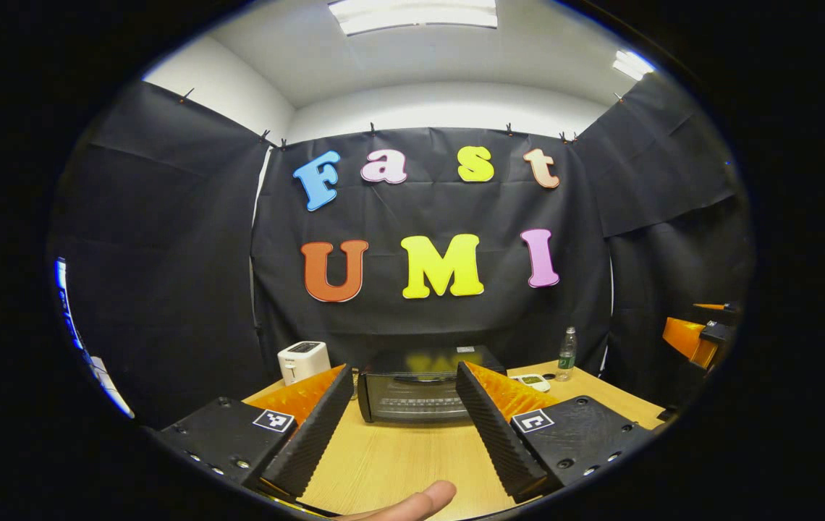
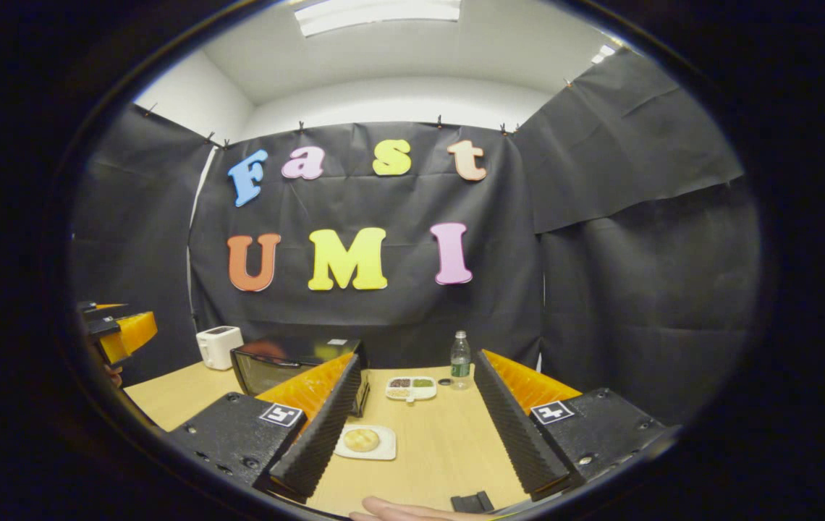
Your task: Open the electric oven with the left hand, put the food in, and close the electric oven.
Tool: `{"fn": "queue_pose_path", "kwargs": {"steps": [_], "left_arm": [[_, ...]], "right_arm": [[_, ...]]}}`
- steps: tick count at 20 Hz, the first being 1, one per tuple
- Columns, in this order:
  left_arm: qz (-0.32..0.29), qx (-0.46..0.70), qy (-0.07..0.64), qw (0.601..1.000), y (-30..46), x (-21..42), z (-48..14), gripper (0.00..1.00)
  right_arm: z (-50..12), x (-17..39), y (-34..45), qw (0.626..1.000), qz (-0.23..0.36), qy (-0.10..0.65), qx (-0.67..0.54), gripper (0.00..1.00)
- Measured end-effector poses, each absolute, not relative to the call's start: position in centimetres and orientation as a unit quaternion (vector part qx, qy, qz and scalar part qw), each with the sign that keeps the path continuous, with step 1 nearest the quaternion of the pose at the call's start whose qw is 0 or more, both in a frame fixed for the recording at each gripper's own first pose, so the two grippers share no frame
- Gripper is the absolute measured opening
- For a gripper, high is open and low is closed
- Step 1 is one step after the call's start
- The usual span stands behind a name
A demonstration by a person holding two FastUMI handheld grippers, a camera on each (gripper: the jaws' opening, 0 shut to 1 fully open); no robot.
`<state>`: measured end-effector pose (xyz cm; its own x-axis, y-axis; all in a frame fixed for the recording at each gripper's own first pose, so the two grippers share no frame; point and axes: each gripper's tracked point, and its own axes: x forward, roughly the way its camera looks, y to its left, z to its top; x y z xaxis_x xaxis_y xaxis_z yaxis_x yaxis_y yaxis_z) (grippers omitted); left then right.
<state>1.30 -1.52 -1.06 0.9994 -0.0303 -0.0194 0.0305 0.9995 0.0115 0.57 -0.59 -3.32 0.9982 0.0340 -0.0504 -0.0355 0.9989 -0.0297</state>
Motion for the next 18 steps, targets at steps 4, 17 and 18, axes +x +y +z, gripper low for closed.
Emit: {"fn": "queue_pose_path", "kwargs": {"steps": [4, 17, 18], "left_arm": [[-0.069, -0.025, 0.029, 0.997, -3.7, 4.4, -1.6, 0.93], [-0.068, -0.032, 0.088, 0.993, -2.0, 22.3, -8.3, 0.93], [-0.068, -0.029, 0.096, 0.993, -2.0, 23.4, -9.1, 0.93]], "right_arm": [[-3.1, 0.9, -0.9, 1.000, 0.021, 0.017, -0.015, 0.96], [-2.9, 0.5, -1.6, 0.999, 0.030, 0.006, -0.017, 0.96], [-3.1, 0.5, -1.7, 0.999, 0.031, 0.008, -0.015, 0.96]]}}
